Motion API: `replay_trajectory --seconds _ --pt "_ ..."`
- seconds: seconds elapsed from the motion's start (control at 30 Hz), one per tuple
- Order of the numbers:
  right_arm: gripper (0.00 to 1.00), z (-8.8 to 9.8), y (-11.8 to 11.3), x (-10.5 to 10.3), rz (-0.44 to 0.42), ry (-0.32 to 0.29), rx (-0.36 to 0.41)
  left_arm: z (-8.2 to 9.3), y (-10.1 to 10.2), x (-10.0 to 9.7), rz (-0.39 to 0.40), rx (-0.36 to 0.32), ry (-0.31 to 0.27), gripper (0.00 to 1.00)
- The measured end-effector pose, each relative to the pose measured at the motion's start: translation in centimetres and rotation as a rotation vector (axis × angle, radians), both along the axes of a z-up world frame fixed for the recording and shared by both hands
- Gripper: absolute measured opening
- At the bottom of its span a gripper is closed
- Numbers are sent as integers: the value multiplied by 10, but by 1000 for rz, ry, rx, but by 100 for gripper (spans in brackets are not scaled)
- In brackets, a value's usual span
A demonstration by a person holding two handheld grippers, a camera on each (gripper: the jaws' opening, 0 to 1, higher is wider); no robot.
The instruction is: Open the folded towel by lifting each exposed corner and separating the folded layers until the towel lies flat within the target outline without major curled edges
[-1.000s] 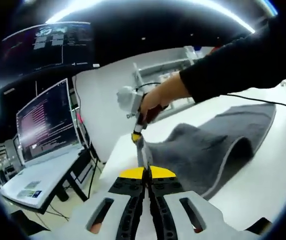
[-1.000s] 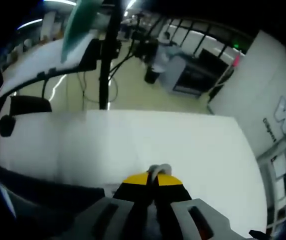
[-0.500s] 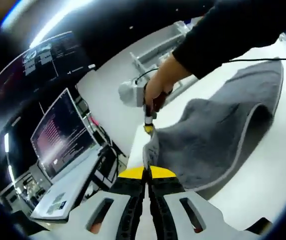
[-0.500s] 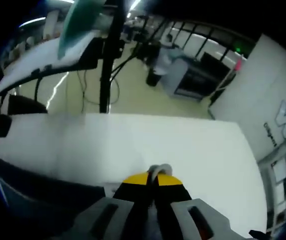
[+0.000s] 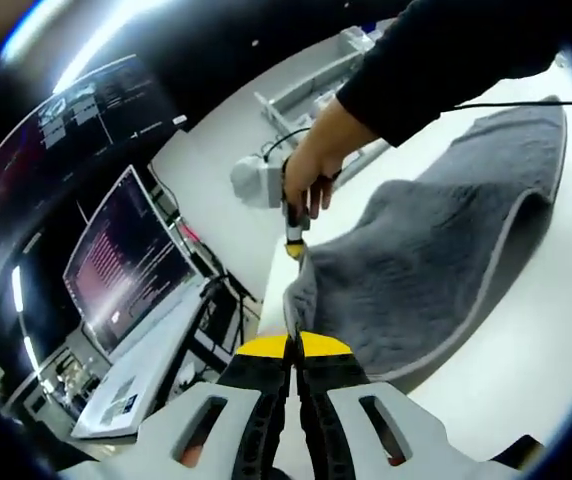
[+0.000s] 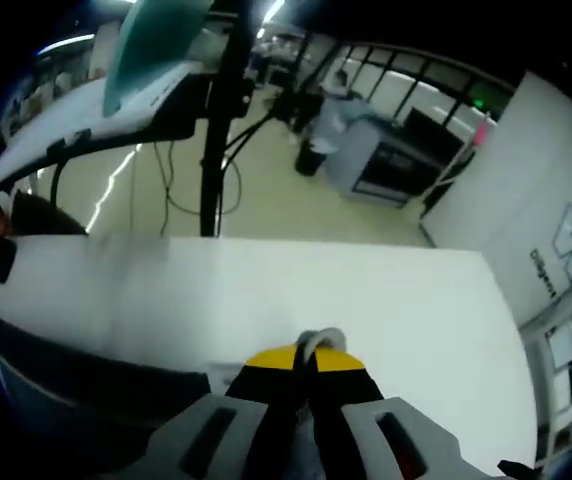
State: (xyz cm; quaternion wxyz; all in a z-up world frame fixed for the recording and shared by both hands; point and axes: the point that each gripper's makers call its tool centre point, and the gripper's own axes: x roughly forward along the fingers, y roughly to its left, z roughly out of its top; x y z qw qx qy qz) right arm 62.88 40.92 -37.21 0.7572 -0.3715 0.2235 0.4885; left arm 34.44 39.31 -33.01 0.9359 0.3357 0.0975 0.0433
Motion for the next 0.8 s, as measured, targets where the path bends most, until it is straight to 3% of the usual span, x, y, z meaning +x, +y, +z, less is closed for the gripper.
replay_trajectory --seconds 0.07,0.4,0.5,0.53,0.57,0.8 --pt "0 -2 4 -3 -6 33 19 -1 2 -1 5 4 4 1" --pt "0 -1 24 0 -19 53 51 -6 11 0 33 52 33 1" --pt "0 -4 31 -3 -36 97 71 -7 14 -1 43 69 47 1" --pt "0 -9 32 -7 -58 150 79 -7 15 -2 46 71 48 1" --pt "0 -11 33 -7 -70 161 82 -7 17 -2 53 73 49 1" --pt "0 -17 37 -2 -96 173 94 -12 20 -2 71 101 60 1"
